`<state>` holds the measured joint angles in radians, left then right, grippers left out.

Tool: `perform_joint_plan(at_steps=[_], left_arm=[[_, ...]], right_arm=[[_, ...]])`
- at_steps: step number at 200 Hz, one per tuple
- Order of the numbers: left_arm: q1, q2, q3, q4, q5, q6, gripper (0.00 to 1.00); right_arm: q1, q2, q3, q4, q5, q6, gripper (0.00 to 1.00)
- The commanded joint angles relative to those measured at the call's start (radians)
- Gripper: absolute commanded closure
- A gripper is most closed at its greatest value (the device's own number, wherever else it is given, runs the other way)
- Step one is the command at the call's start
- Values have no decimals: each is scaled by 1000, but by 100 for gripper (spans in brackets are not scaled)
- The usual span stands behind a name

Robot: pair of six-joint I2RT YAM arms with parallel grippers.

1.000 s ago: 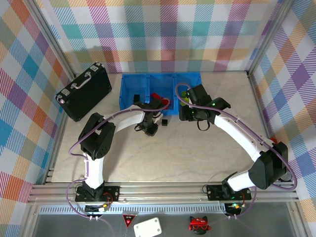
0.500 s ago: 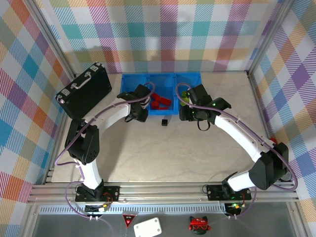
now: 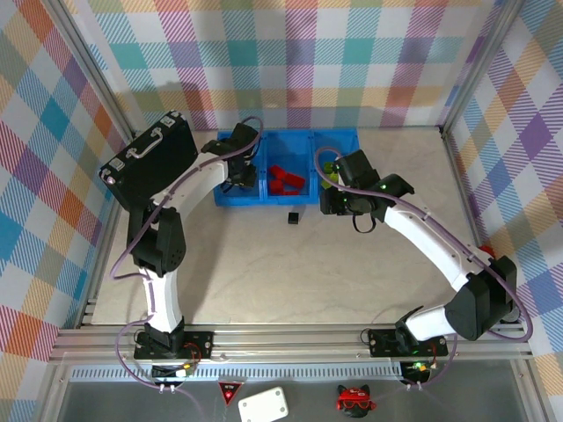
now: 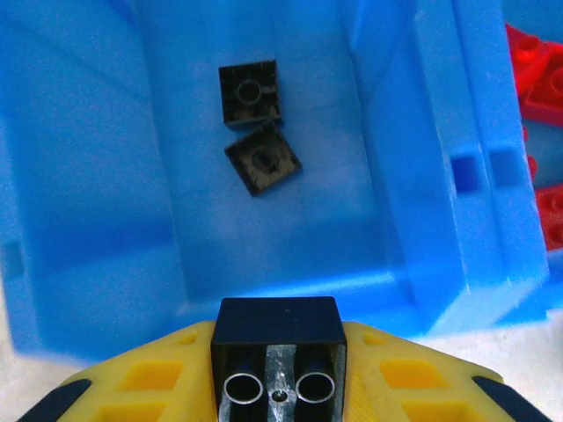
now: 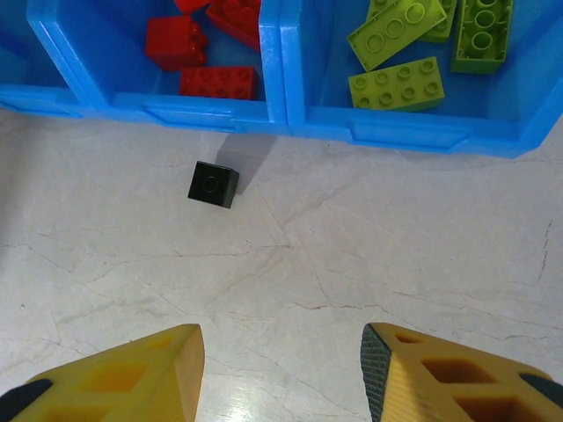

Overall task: Sort the legos into containers by color
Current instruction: Place the lego in the container.

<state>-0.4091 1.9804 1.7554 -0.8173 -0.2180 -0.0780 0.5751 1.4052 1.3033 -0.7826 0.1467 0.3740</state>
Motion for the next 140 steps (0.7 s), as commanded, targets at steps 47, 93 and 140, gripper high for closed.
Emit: perform_joint_plan(at_steps=[47, 93, 140], left_arm=[[88, 126, 102, -21, 244, -114, 65], [113, 178, 95, 6, 373, -147, 65], [116, 215, 92, 21, 429, -163, 59]], right_arm=[[-6, -25, -13, -27, 10, -6, 48], [-5, -16, -15, -25, 5, -8, 48], [-6, 9, -18, -8, -24, 5, 48]])
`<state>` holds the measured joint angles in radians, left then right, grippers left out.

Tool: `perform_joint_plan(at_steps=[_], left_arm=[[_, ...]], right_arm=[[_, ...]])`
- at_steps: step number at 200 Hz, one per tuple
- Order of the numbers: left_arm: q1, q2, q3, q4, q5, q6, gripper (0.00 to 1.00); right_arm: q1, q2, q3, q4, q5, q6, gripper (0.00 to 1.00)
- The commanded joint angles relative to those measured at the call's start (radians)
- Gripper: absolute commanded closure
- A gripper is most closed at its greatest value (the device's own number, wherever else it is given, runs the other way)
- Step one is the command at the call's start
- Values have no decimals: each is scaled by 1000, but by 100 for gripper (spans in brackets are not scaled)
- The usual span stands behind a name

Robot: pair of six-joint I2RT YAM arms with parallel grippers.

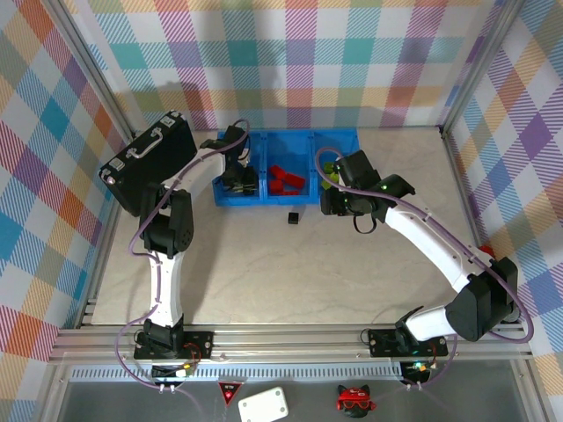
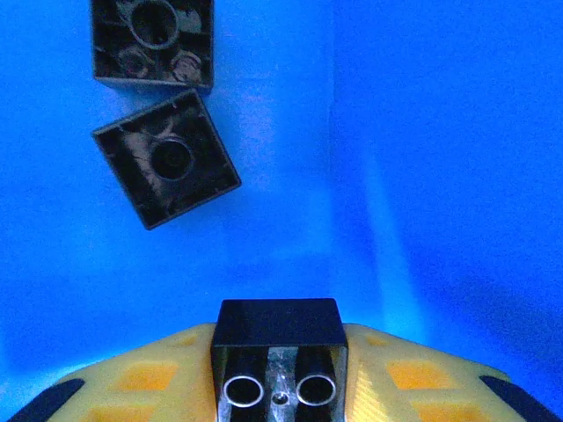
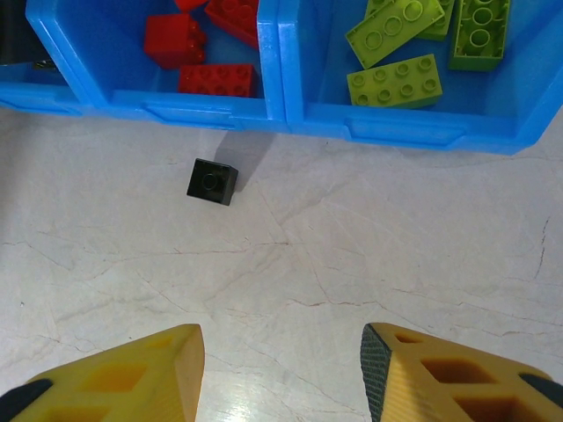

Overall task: Sort the legos into containers by color
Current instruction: Place the lego in the container.

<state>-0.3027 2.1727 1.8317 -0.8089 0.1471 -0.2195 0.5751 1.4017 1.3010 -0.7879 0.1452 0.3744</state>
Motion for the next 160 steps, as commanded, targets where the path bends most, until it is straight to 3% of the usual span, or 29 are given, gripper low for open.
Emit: perform_joint_plan(at_steps=[1, 79, 160], left_arm=[[10, 24, 15, 13, 64, -21, 59], [10, -45, -31, 33, 58, -40, 52], [-1, -314, -230, 110, 54, -109, 52]], right_arm=[[-6, 13, -16, -2, -24, 4, 48], [-3, 55, -29, 52, -96, 46, 48], [49, 176, -17, 146, -108, 125, 48]])
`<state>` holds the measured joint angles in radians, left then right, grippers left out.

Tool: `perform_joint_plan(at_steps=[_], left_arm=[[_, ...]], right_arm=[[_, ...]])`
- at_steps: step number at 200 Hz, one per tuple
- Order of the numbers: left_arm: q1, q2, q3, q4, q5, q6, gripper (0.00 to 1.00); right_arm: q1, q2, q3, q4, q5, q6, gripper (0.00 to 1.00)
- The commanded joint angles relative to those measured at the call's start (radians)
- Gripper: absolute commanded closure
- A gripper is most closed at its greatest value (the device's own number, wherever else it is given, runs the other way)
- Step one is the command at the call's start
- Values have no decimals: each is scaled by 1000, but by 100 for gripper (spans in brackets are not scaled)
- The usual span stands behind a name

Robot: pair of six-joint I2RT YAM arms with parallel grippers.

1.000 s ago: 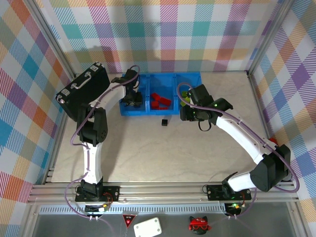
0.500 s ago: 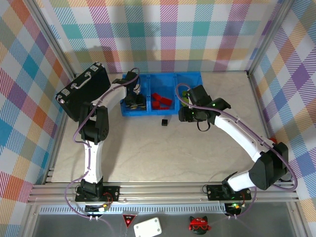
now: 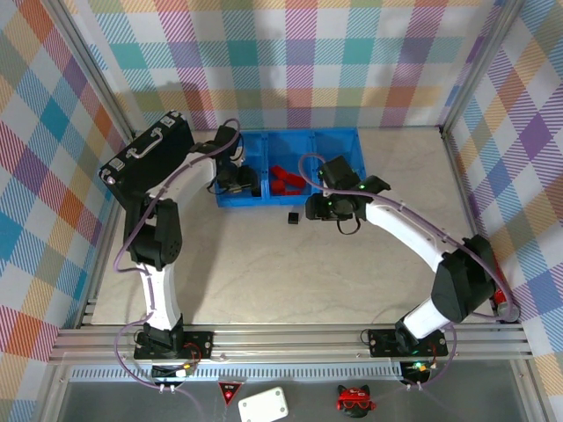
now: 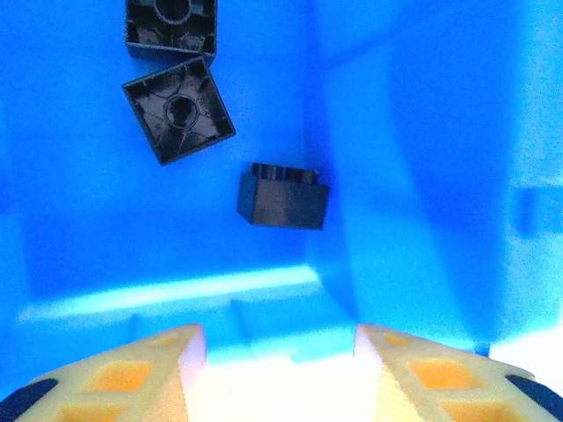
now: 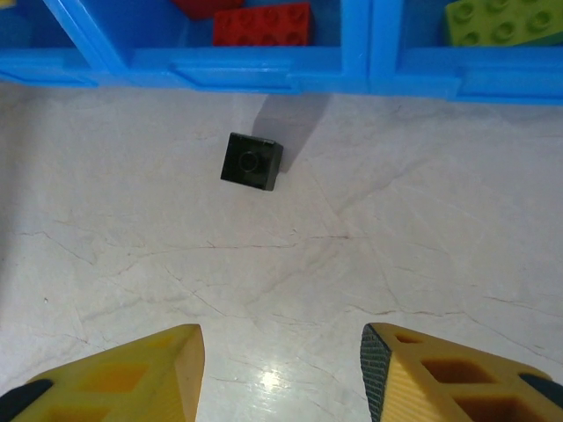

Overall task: Sort the legos into containers by color
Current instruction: Place the lego in the container, then pick up the lego from the center of the table.

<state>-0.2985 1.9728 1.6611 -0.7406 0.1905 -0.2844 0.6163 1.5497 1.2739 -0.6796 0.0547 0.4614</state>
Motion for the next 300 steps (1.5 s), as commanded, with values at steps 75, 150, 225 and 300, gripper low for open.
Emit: perform_joint_plan(at_steps=[75, 150, 225, 300], left_arm=[[-179, -311, -248, 168, -191, -141, 50], [-385, -234, -227, 199, -417, -193, 47], [-479, -32, -120, 196, -506, -236, 35], [-502, 125, -44, 174, -536, -234, 34]], right_arm=[[-2, 20, 8, 25, 27, 6, 47], [-98, -96, -70, 20, 28, -27, 46], [-174, -186, -141, 21, -5, -48, 46], [-188, -198, -153, 21, -25, -59, 46]])
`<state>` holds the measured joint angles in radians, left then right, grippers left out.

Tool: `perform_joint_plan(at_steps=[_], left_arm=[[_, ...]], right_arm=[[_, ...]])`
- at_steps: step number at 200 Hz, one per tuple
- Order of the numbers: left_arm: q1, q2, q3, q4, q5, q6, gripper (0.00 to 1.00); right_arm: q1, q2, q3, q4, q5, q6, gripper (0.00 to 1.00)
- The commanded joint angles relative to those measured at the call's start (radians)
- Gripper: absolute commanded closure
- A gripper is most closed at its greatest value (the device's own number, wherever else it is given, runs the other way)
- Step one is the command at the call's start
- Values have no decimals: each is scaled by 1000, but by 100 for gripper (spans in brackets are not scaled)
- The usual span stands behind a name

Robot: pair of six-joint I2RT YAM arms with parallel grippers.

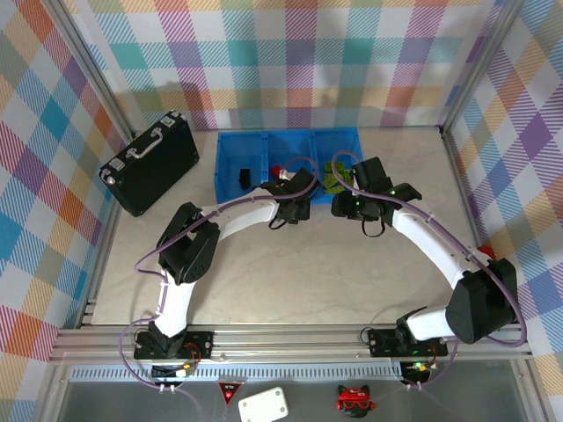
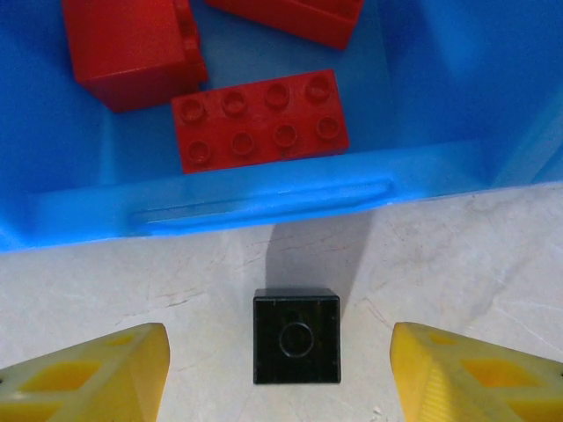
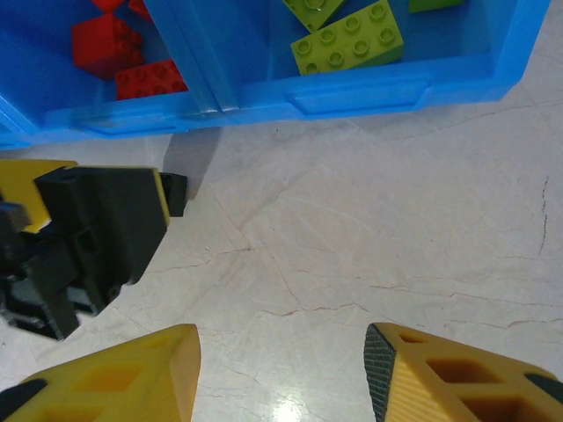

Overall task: Sort the legos into containers by color
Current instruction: Pick up the lego from the center of the table.

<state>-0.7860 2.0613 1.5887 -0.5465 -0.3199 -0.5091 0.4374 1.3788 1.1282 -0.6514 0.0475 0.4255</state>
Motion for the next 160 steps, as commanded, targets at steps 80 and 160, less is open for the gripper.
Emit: perform_joint_plan(at_steps=[80, 160], left_arm=[[-18, 123, 59, 1, -8, -12, 52], [-22, 64, 35, 0, -11, -1, 69]], right_arm=[[-16, -34, -17, -9, -21, -24, 46], [-17, -59, -21, -22, -16, -22, 46]])
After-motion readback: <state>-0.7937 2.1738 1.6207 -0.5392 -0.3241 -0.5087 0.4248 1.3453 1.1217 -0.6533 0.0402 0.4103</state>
